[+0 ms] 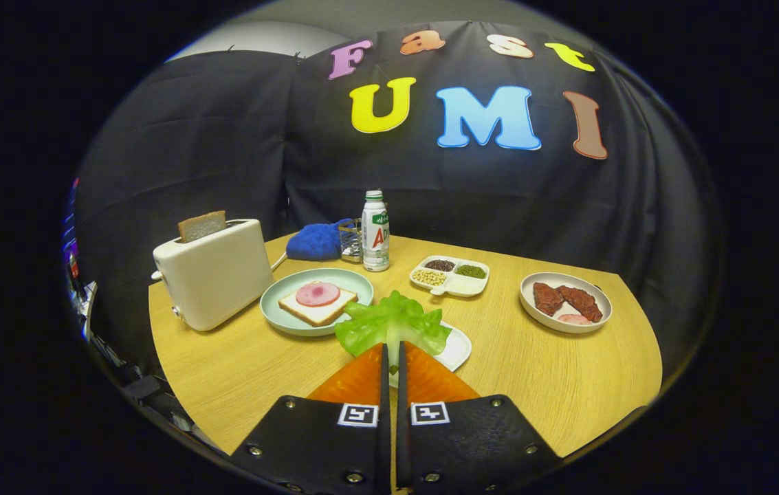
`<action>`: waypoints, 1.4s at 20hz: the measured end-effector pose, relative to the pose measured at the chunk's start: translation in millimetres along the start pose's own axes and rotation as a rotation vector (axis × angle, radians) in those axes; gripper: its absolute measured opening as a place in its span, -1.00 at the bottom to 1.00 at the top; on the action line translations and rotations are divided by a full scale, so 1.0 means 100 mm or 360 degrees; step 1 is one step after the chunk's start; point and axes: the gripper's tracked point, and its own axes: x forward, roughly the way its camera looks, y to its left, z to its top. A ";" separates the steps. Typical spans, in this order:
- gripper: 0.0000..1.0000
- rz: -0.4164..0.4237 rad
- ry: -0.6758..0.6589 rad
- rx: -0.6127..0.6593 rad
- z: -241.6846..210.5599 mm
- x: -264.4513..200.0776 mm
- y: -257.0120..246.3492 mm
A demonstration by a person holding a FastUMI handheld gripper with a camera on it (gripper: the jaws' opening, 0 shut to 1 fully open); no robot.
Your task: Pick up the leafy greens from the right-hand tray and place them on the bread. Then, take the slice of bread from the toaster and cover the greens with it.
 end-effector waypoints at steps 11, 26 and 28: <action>-0.93 0.0153 -0.0102 0.0058 0.39 0.23 0.50; -0.94 0.0274 0.0011 -0.0002 0.38 1.11 1.10; -0.93 0.0247 0.0023 -0.0016 0.36 1.25 1.12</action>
